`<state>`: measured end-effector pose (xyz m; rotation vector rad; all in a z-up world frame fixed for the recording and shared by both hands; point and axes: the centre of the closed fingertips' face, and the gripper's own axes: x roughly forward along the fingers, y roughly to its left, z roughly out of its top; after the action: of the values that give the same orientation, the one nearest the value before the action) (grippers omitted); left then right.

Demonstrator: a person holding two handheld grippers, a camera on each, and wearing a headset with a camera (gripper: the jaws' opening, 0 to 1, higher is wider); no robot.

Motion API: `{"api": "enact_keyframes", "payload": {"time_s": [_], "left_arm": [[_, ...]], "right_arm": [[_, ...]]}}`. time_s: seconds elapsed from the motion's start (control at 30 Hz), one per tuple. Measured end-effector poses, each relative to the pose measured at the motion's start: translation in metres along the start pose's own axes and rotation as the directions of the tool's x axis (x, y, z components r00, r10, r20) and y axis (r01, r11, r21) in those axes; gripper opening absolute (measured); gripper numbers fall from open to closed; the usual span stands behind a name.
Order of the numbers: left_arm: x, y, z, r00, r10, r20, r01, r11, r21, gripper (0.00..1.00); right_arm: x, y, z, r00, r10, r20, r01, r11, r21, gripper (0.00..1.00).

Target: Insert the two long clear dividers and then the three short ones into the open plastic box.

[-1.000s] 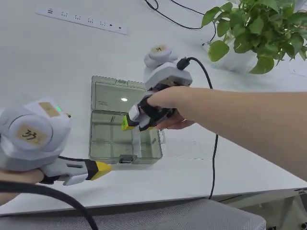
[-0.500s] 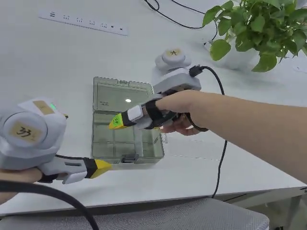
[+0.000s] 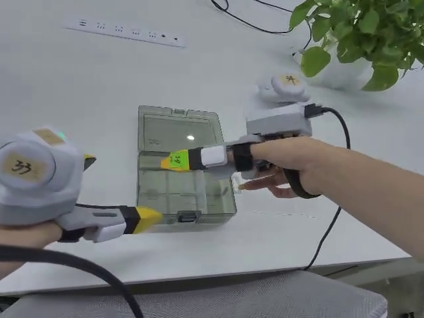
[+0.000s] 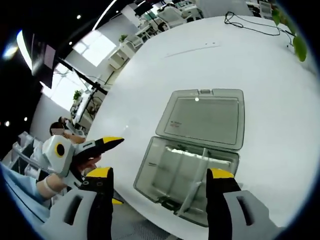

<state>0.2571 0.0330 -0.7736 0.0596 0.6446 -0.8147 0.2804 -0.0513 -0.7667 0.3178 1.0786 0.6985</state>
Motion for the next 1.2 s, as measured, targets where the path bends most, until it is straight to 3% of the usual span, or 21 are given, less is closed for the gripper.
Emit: {"api": "enact_keyframes", "payload": {"time_s": [0.07,0.17,0.23,0.3,0.33,0.47,0.57,0.67,0.77,0.8,0.9,1.1,1.2], "left_arm": [[-0.002,0.003,0.0,1.0,0.009,0.002,-0.009,1.0,-0.013,0.9],[-0.003,0.007,-0.002,0.9998,0.022,-0.001,-0.022,0.999,-0.027,0.89],[-0.005,0.011,-0.003,0.9995,0.032,-0.002,-0.032,0.999,-0.038,0.89],[-0.006,0.014,-0.003,0.9991,0.043,0.001,-0.043,0.998,-0.053,0.89],[-0.006,0.015,-0.003,0.999,0.045,0.001,-0.045,0.997,-0.058,0.89],[-0.008,0.02,-0.004,0.9982,0.06,0.001,-0.06,0.996,-0.073,0.89],[-0.01,0.024,-0.005,0.9975,0.071,-0.001,-0.07,0.994,-0.083,0.89],[-0.012,0.028,-0.006,0.9965,0.084,-0.004,-0.084,0.992,-0.089,0.89],[-0.014,0.032,-0.008,0.9957,0.092,-0.008,-0.092,0.991,-0.097,0.89],[-0.014,0.034,-0.008,0.9954,0.096,-0.009,-0.096,0.99,-0.1,0.89],[-0.016,0.038,-0.009,0.9944,0.105,-0.013,-0.106,0.989,-0.108,0.89],[-0.02,0.048,-0.015,0.9911,0.13,-0.031,-0.132,0.984,-0.117,0.89],[-0.022,0.055,-0.019,0.9882,0.146,-0.045,-0.15,0.982,-0.113,0.89]], "right_arm": [[-0.002,0.004,0.009,0.9968,0.036,0.071,-0.031,0.997,-0.071,0.81],[-0.01,0.007,0.004,0.9963,0.038,0.078,-0.024,0.985,-0.172,0.91],[-0.01,0.004,0.006,0.9936,0.065,0.092,-0.039,0.965,-0.26,0.95],[-0.01,0.002,0.001,0.9949,0.06,0.082,-0.034,0.958,-0.285,1.0],[-0.012,0.003,0.003,0.9915,0.062,0.115,-0.023,0.949,-0.314,1.0],[-0.016,0.001,0.006,0.9858,0.085,0.145,-0.029,0.937,-0.348,1.0],[-0.018,-0.002,0.008,0.9802,0.089,0.177,-0.006,0.905,-0.425,1.0],[-0.021,-0.007,0.01,0.9765,0.093,0.195,0.005,0.894,-0.448,1.0],[-0.025,-0.008,0.009,0.9707,0.105,0.216,0.004,0.892,-0.451,1.0],[-0.026,-0.011,0.012,0.9683,0.094,0.231,0.029,0.876,-0.481,1.0],[-0.027,-0.011,0.007,0.9732,0.083,0.214,0.037,0.864,-0.502,1.0],[-0.037,-0.004,0.001,0.9705,0.1,0.219,0.038,0.834,-0.55,1.0],[-0.044,-0.01,0.0,0.9683,0.105,0.227,0.04,0.831,-0.555,1.0]]}}
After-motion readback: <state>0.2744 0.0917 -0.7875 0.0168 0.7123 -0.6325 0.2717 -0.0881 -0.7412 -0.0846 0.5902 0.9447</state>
